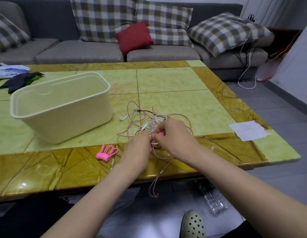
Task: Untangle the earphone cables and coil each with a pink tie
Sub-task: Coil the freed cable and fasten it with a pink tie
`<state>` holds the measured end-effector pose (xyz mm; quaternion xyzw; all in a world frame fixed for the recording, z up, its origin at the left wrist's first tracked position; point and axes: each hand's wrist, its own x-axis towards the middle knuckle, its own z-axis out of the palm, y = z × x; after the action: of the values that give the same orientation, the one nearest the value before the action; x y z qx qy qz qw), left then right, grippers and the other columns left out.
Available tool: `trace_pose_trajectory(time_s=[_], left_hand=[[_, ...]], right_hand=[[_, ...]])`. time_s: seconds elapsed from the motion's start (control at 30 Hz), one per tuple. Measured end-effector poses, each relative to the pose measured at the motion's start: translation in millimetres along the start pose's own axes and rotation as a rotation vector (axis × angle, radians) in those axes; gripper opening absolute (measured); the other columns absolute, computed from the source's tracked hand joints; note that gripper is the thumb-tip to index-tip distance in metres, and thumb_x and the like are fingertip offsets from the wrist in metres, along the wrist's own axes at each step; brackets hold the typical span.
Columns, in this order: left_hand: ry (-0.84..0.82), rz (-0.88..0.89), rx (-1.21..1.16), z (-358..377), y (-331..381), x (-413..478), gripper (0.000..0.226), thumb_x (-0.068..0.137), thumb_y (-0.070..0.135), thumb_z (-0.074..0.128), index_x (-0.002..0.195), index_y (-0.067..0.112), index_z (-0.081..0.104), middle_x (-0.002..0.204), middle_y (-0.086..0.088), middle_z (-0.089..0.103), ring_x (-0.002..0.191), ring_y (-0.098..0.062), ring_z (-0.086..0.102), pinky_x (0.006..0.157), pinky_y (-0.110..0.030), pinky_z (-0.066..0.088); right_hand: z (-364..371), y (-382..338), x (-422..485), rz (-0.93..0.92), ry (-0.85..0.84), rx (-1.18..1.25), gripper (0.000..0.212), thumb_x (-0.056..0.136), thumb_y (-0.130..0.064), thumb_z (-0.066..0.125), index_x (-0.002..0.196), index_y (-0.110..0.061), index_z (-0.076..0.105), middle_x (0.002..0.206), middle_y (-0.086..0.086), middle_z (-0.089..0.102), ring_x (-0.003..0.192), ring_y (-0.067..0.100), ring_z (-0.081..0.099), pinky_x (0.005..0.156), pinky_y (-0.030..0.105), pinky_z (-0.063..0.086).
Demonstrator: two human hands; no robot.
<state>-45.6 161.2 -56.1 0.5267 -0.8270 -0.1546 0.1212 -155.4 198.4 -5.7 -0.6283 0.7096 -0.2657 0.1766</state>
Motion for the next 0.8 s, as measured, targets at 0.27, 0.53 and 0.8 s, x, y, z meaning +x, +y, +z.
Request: trace_pose_trajectory(time_s=[0.27,0.53,0.8], left_hand=[[-0.028,-0.100,-0.329,-9,4,6,0.019,0.101,0.012,0.035,0.093,0.009,0.051,0.098,-0.015,0.060,0.096,-0.032,0.054,0.071,-0.032,0.034],[-0.122,0.000,-0.824,-21,33,-12,0.028,0.100,0.013,0.036,0.073,0.016,0.044,0.058,0.008,0.050,0.054,-0.007,0.046,0.064,-0.027,0.040],[-0.132,0.280,-0.157,-34,42,-35,0.021,0.098,0.022,0.042,0.082,0.029,0.030,0.082,0.003,0.062,0.077,-0.021,0.055,0.068,-0.037,0.041]], right_hand=[[23,25,-24,0.222,0.021,0.601,0.018,0.090,-0.009,0.060,0.074,-0.017,0.061,0.063,0.002,0.061,0.045,0.003,0.055,0.050,0.018,0.052],[15,48,-34,0.507,-0.329,1.397,0.018,0.086,-0.010,0.055,0.075,-0.008,0.069,0.061,-0.003,0.061,0.047,0.000,0.055,0.050,0.011,0.050],[-23,72,-18,0.298,-0.449,0.858,0.011,0.084,0.001,0.062,0.080,-0.008,0.068,0.075,0.006,0.066,0.066,0.009,0.058,0.057,0.012,0.047]])
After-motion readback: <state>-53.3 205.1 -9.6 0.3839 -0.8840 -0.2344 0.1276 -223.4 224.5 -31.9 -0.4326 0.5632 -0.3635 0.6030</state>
